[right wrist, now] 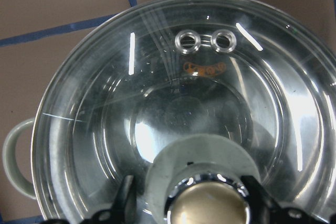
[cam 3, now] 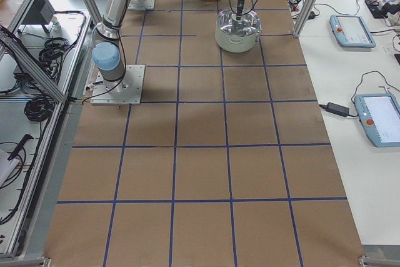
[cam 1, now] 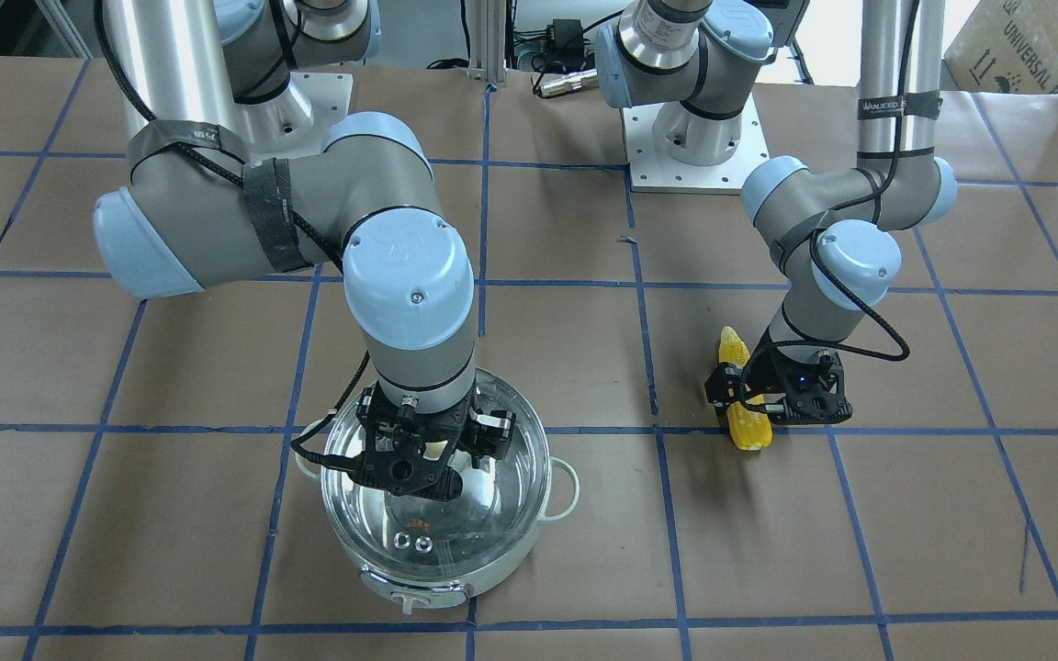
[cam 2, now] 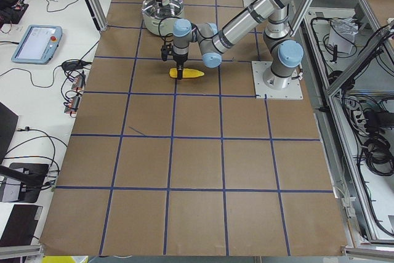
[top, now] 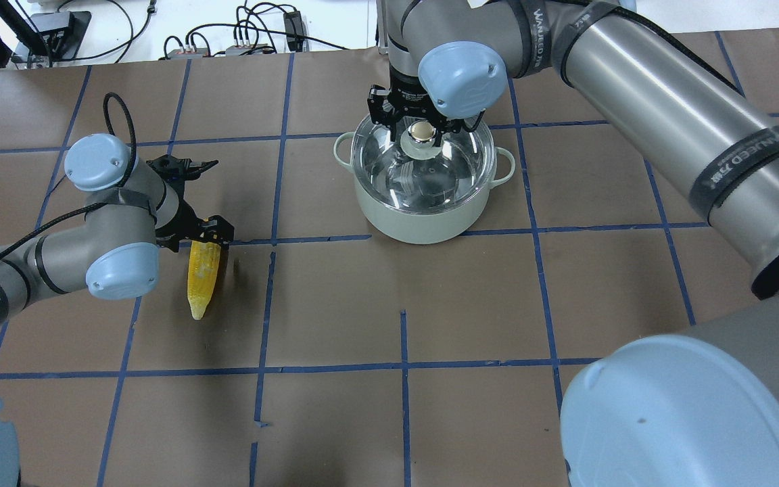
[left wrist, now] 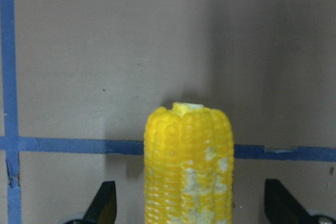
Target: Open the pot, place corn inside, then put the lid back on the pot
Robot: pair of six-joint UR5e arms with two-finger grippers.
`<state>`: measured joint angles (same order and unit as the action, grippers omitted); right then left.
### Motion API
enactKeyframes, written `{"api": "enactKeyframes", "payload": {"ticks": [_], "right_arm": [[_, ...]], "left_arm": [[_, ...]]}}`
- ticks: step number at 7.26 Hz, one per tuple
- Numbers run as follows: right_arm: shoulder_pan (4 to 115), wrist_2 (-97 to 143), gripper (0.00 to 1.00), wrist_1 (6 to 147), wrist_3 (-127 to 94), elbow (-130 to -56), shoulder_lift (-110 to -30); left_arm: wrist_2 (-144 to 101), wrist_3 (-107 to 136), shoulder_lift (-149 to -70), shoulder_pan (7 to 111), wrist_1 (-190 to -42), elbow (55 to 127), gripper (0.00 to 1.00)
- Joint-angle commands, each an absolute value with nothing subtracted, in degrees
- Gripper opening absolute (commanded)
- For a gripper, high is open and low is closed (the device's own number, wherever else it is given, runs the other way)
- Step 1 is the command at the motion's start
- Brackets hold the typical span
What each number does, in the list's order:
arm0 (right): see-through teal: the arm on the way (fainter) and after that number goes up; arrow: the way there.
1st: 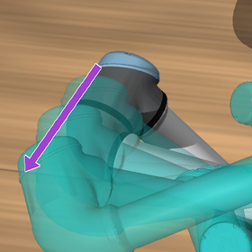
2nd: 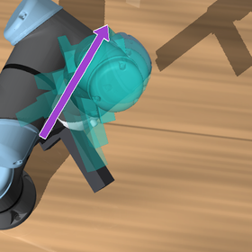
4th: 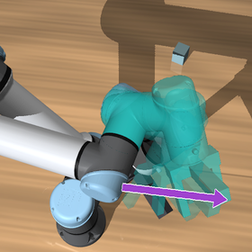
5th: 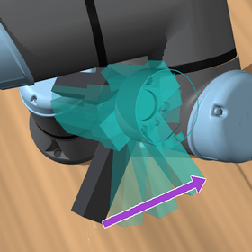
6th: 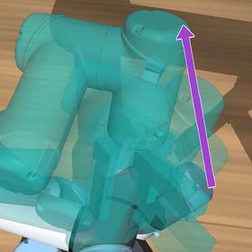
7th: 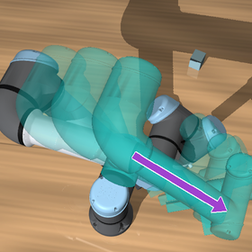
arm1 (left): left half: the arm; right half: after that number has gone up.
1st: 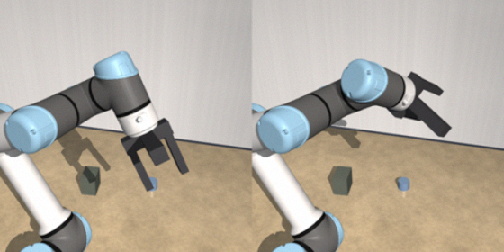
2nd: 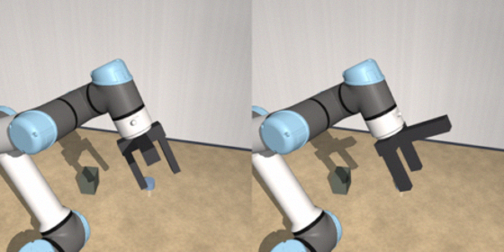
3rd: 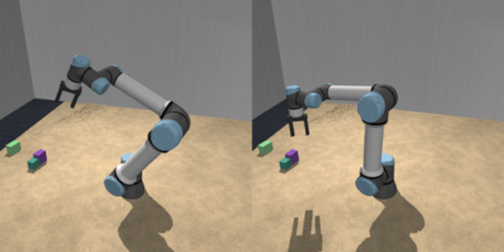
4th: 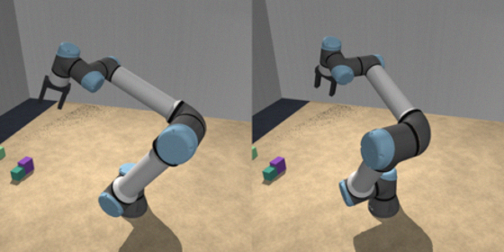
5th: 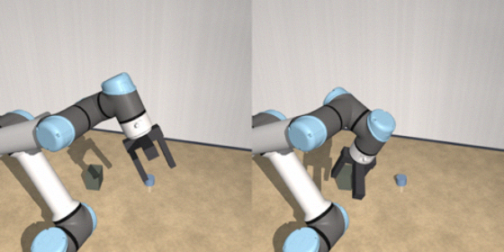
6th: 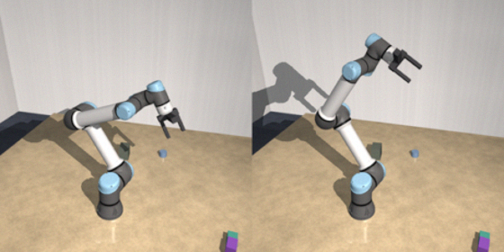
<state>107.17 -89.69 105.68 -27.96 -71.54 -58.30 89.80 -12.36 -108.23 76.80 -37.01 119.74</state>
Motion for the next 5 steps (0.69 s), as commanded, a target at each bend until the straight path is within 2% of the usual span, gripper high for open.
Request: {"api": "enactKeyframes", "payload": {"ticks": [1, 2, 3, 4, 5], "right_arm": [[107.0, -90.4, 0.36, 105.7, -27.5, -71.5, -58.6], [107.1, -90.3, 0.26, 105.7, -27.5, -71.5, -58.6], [107.0, -89.8, 0.23, 105.7, -27.4, -71.4, -58.9], [107.0, -89.7, 0.22, 105.7, -27.4, -70.7, -59.1], [106.7, -89.7, 0.21, 105.1, -27.2, -68.7, -59.2]], "left_arm": [[89.6, -12.4, -108.1, 76.6, -36.7, 119.7, 0.93], [90.1, -12.1, -107.9, 76.6, -36.7, 119.4, 0.67], [90.3, -11.2, -107.6, 76.6, -37.3, 119.3, 0.35], [90.4, -11.1, -107.0, 76.6, -37.5, 119.3, 0.23], [90.5, -10.5, -106.8, 76.6, -38.5, 119.0, 0.18]]}}
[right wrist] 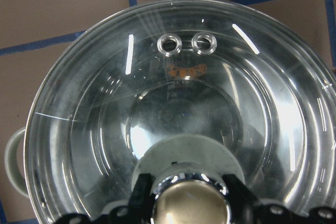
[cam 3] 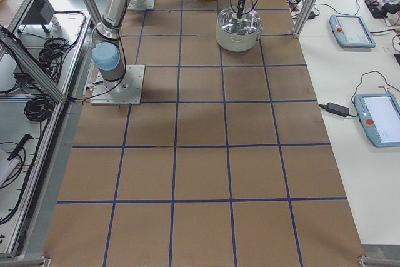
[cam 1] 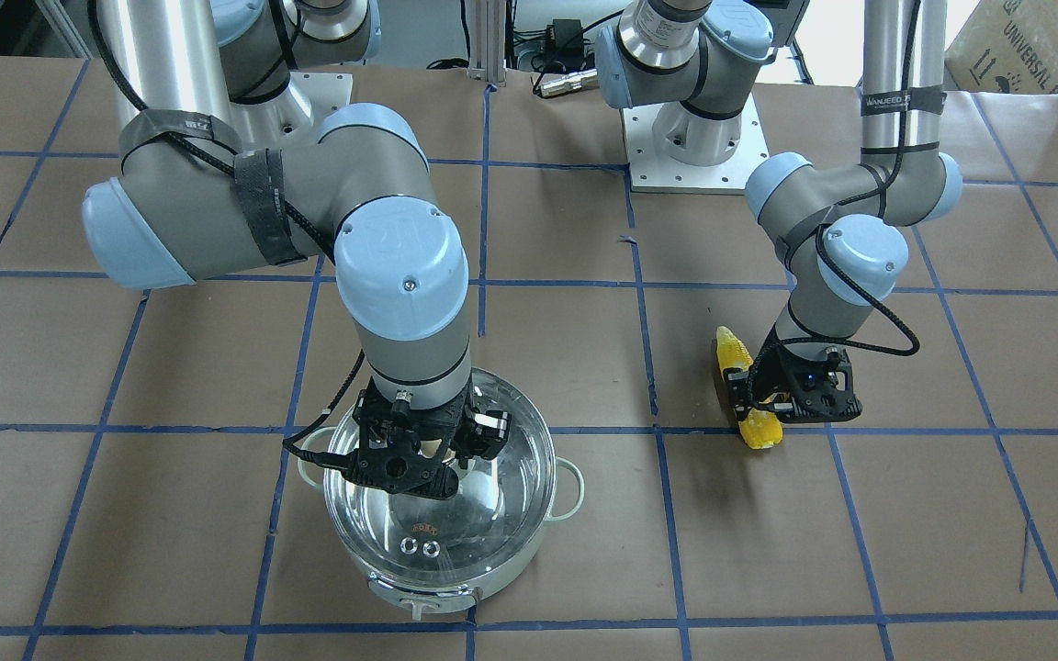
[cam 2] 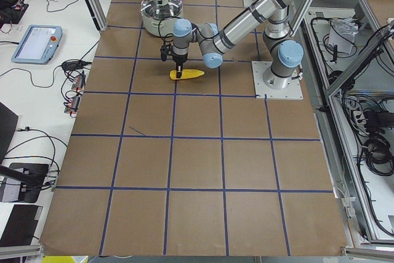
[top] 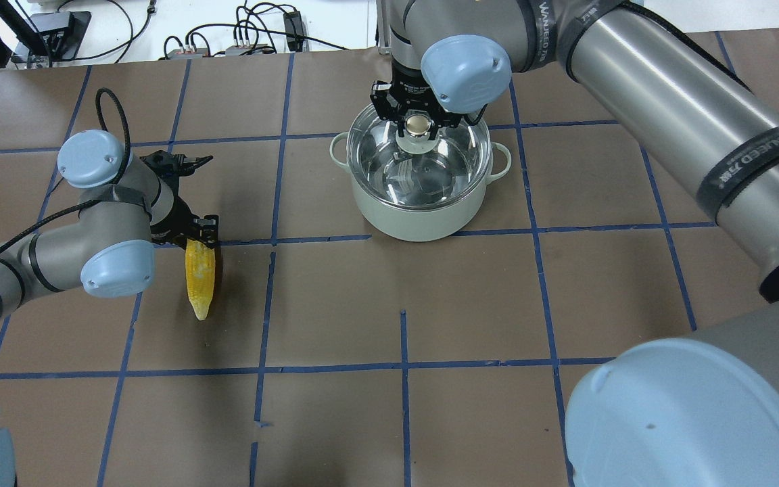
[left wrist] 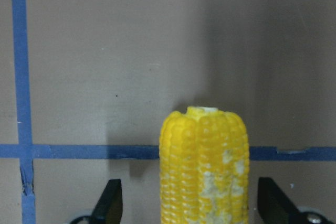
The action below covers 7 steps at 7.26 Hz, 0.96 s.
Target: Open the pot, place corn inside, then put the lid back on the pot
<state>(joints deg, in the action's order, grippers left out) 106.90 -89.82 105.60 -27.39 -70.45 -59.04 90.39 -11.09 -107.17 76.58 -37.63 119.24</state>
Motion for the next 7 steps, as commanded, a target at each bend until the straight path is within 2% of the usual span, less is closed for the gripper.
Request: {"api": "enactKeyframes", "payload": {"ticks": [1, 3, 7], "right_arm": [[106.4, -89.9, 0.21, 103.1, -27.2, -66.7, -59.8], [103.1, -90.3, 0.21, 98.9, -21.9, -65.7, -61.7], [89.2, -90.5, 0.16, 95.4, -3.7, -66.1, -63.0]], "left_arm": [[90.6, -9.4, -105.2, 76.6, -40.7, 118.5, 0.17], [94.1, -7.4, -101.8, 76.7, -53.8, 111.8, 0.13], [94.3, -0.9, -101.5, 79.0, -74.2, 95.7, 0.1]]}}
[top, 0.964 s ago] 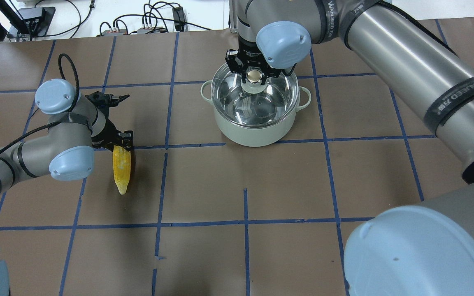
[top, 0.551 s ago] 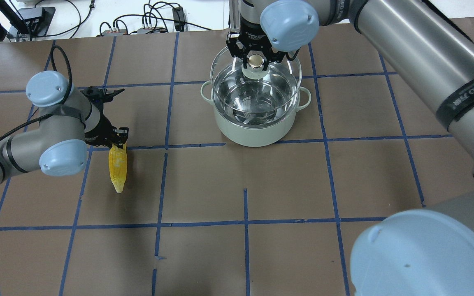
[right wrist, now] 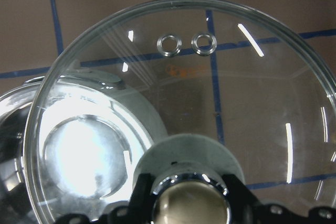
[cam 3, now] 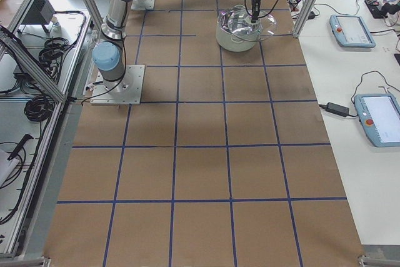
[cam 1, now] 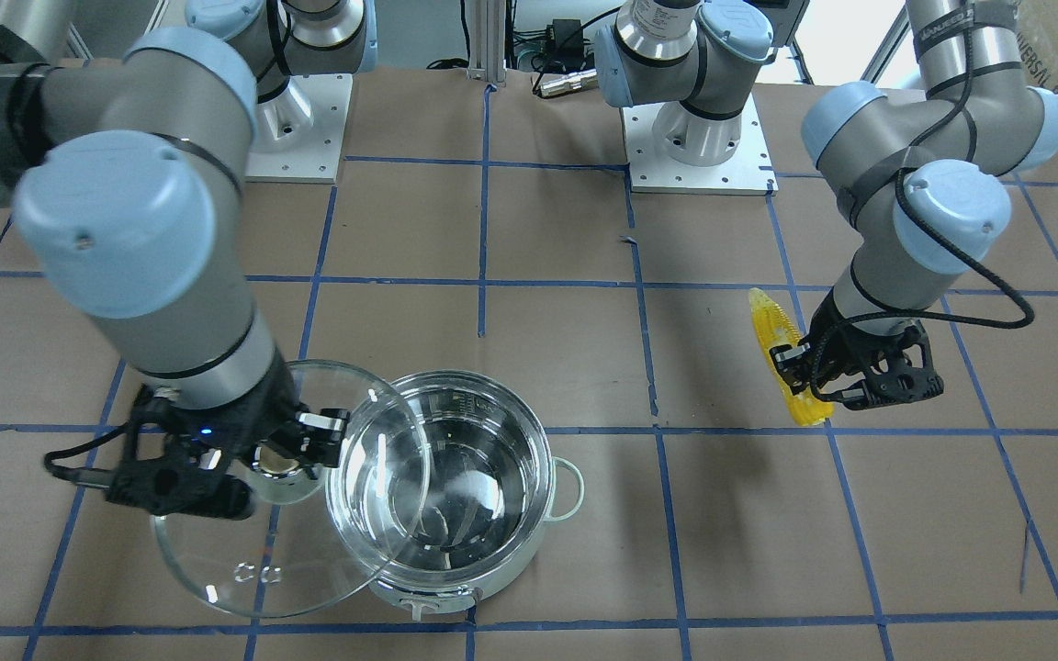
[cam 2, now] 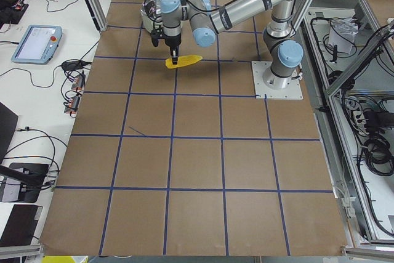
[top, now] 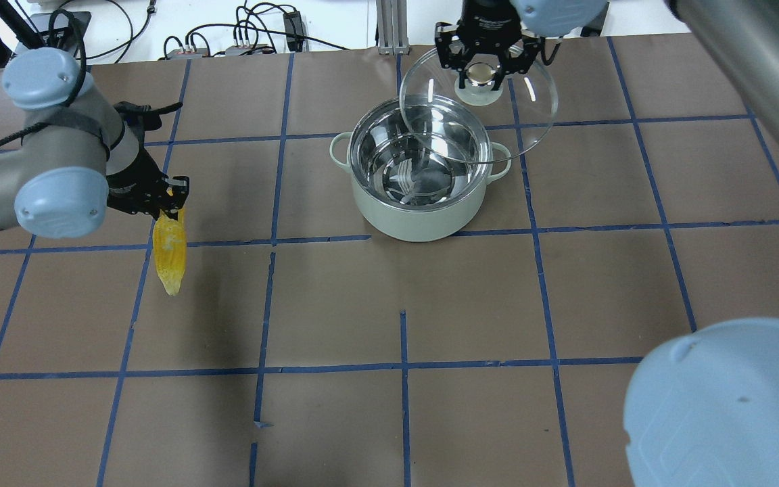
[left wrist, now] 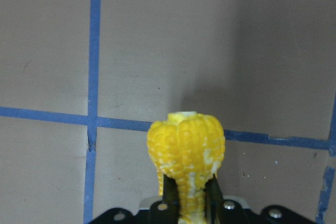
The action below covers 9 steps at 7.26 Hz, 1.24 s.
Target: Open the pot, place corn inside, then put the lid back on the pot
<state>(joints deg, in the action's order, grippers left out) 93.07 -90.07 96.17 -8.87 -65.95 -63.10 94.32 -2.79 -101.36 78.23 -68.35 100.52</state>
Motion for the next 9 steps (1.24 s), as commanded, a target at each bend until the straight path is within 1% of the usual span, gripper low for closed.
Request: {"api": "enactKeyframes", "payload": {"ticks": [1, 2, 3, 4, 6, 9], "right_arm": [[84.5, -90.7, 0.15, 95.4, 4.3, -66.8, -62.5], [79.3, -90.4, 0.15, 95.4, 9.8, -68.5, -62.5], [77.0, -90.5, 0.13, 95.4, 13.1, -69.9, -62.5], [76.2, -90.8, 0.08, 95.5, 13.6, -72.0, -62.4], [74.8, -90.6, 0.07, 97.0, 13.7, -75.9, -63.1], [74.6, -90.8, 0.06, 97.2, 14.2, -75.9, -63.1]], "left_arm": [[94.1, 0.5, -101.4, 80.0, -77.4, 92.8, 0.1], [94.0, 1.5, -101.4, 80.8, -80.2, 90.1, 0.1], [94.0, 1.6, -101.5, 80.9, -81.4, 88.7, 0.1], [93.9, 1.6, -101.4, 81.0, -81.6, 88.6, 0.1], [93.5, 1.7, -101.2, 81.2, -81.6, 88.5, 0.08], [92.1, 1.8, -99.8, 81.3, -82.2, 88.6, 0.08]]}}
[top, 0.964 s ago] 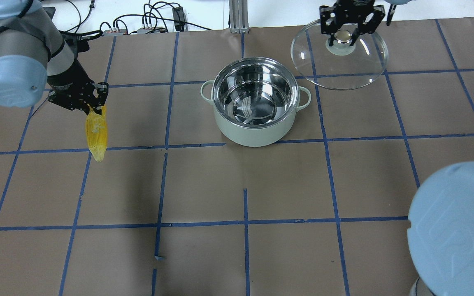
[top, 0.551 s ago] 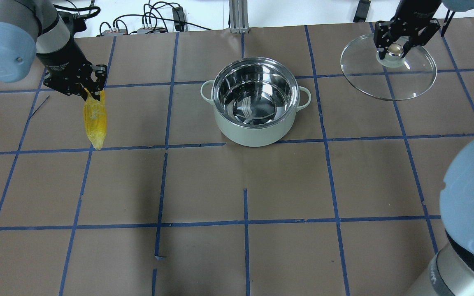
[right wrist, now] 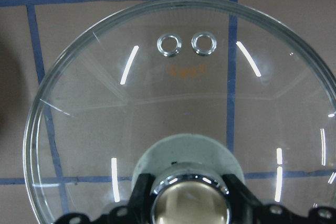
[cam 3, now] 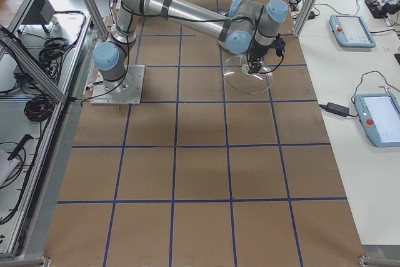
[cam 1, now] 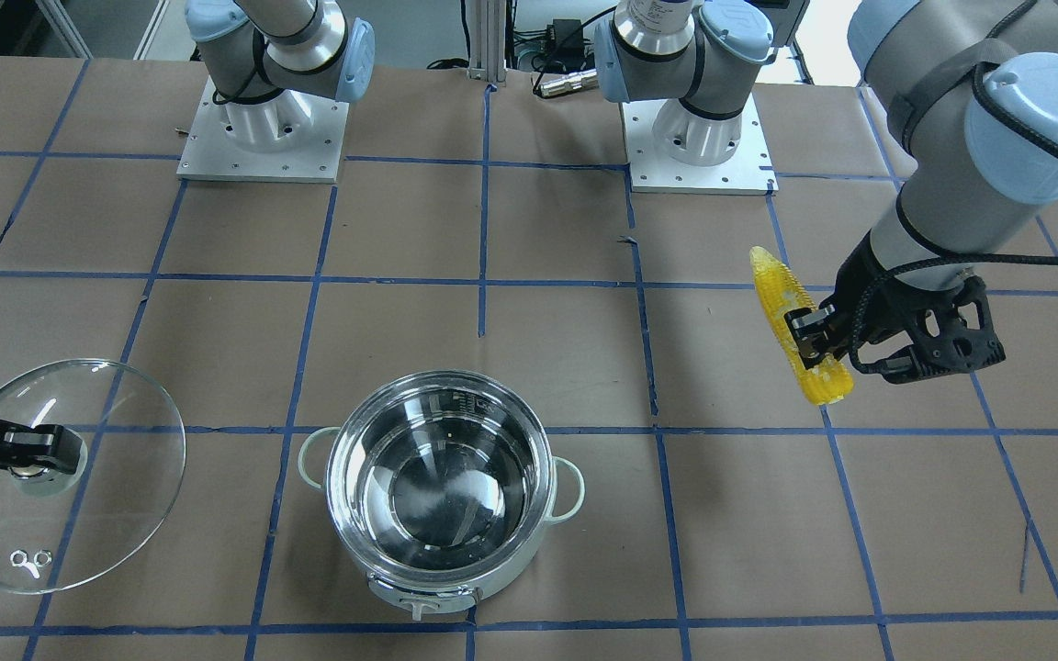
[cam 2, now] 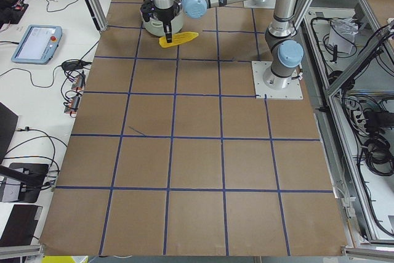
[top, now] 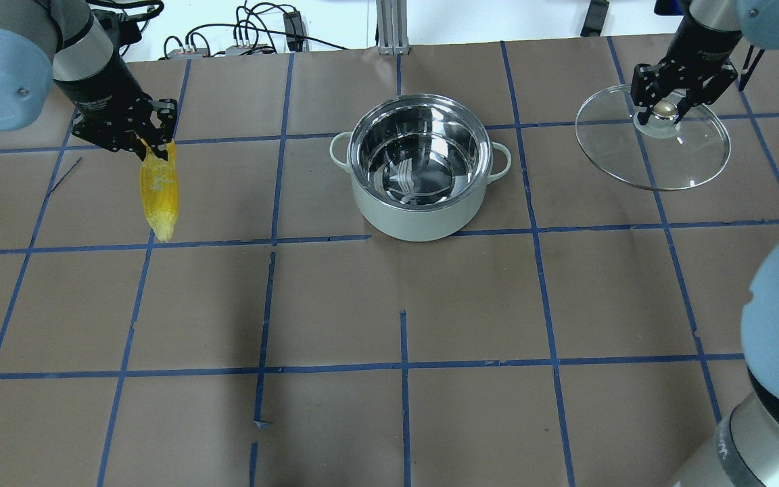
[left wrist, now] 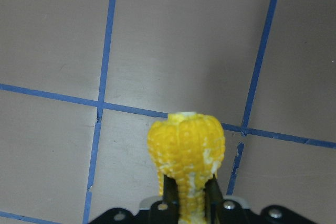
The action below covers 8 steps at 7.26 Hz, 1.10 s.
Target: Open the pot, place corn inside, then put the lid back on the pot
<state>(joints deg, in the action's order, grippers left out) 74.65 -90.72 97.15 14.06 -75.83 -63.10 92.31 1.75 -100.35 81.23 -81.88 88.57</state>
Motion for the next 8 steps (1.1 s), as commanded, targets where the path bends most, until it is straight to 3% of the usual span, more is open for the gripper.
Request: {"api": "enactKeyframes", "payload": {"ticks": [1, 5, 8], "right_arm": [[74.6, -90.7, 0.06, 97.2, 14.1, -75.9, -63.1], [74.7, -90.7, 0.07, 97.2, 14.2, -75.9, -63.1], [74.8, -90.7, 0.07, 97.2, 14.1, -75.9, -63.0]], "left_arm": [[92.0, 1.8, -99.5, 81.3, -82.2, 88.6, 0.08], [91.0, 6.7, -98.5, 84.3, -83.5, 88.5, 0.07], [92.7, 23.1, -102.4, 102.4, -81.8, 82.3, 0.06]]}}
